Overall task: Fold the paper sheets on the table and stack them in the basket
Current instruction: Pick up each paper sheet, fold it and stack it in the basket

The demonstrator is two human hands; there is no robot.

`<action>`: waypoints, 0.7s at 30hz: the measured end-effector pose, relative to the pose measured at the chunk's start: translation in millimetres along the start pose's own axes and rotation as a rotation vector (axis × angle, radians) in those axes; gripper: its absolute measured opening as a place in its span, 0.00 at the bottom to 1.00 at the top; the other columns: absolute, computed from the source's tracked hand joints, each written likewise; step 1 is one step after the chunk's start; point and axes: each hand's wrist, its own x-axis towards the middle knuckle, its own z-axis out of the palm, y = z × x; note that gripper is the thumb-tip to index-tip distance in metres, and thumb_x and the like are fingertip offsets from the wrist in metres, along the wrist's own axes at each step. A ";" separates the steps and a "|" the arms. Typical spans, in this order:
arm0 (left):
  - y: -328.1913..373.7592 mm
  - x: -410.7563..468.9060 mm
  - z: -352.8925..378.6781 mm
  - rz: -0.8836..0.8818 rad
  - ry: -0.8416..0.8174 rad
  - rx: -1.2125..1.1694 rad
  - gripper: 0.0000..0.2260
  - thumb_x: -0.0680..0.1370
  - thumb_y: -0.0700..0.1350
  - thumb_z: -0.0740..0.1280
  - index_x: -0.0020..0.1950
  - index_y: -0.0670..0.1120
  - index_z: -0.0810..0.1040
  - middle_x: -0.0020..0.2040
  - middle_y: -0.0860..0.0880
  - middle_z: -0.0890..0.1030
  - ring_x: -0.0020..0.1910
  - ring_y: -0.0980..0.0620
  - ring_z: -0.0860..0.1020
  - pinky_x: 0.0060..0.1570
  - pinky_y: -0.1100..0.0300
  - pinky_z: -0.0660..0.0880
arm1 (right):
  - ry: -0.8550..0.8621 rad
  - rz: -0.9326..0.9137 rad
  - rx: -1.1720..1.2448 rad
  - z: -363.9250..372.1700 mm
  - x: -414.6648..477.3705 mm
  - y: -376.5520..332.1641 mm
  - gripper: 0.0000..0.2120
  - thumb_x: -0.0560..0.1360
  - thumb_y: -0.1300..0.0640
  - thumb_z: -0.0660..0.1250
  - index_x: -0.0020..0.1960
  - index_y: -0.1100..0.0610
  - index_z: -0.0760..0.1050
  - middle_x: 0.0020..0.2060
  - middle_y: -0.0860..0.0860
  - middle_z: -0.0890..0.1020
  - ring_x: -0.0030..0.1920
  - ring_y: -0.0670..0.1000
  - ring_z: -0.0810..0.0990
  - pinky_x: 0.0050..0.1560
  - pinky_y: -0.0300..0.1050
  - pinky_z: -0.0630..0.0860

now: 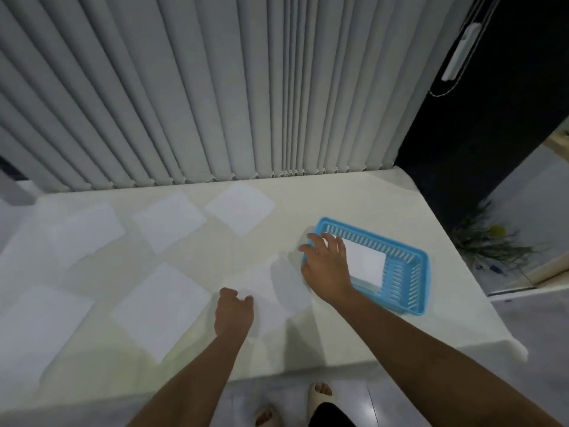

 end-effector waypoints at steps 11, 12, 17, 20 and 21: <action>-4.5 -24.8 -0.3 -0.087 0.005 0.329 0.22 0.73 0.58 0.66 0.59 0.47 0.66 0.53 0.49 0.80 0.52 0.46 0.80 0.45 0.56 0.73 | -0.575 -0.608 -0.042 45.5 67.1 -68.0 0.19 0.77 0.53 0.59 0.67 0.53 0.72 0.65 0.52 0.76 0.68 0.57 0.67 0.71 0.53 0.57; -1.8 -24.0 1.9 -0.088 0.010 0.352 0.22 0.73 0.58 0.66 0.60 0.47 0.66 0.53 0.48 0.80 0.52 0.46 0.80 0.45 0.56 0.74 | -0.587 -0.622 -0.043 49.7 68.0 -71.3 0.19 0.77 0.54 0.60 0.67 0.53 0.71 0.64 0.53 0.77 0.66 0.57 0.69 0.68 0.52 0.62; 1.5 -19.0 13.8 -0.147 0.050 0.252 0.18 0.75 0.50 0.66 0.61 0.46 0.65 0.52 0.45 0.80 0.51 0.44 0.80 0.47 0.53 0.77 | -0.654 -0.604 -0.001 67.1 74.4 -73.9 0.23 0.76 0.56 0.61 0.70 0.53 0.67 0.65 0.55 0.73 0.64 0.58 0.70 0.63 0.51 0.67; 0.1 -15.8 18.8 -0.178 0.088 0.125 0.13 0.75 0.43 0.64 0.58 0.45 0.67 0.50 0.44 0.80 0.48 0.44 0.80 0.46 0.53 0.76 | -0.656 -0.556 0.038 70.4 84.1 -76.7 0.17 0.75 0.56 0.61 0.63 0.52 0.72 0.60 0.52 0.78 0.62 0.56 0.72 0.60 0.51 0.66; -0.4 -13.5 18.7 -0.184 0.095 0.095 0.12 0.75 0.42 0.64 0.57 0.45 0.68 0.50 0.43 0.80 0.48 0.44 0.80 0.46 0.53 0.76 | -0.668 -0.544 0.046 70.6 87.3 -77.9 0.14 0.75 0.56 0.61 0.60 0.51 0.73 0.58 0.52 0.79 0.61 0.56 0.73 0.60 0.51 0.66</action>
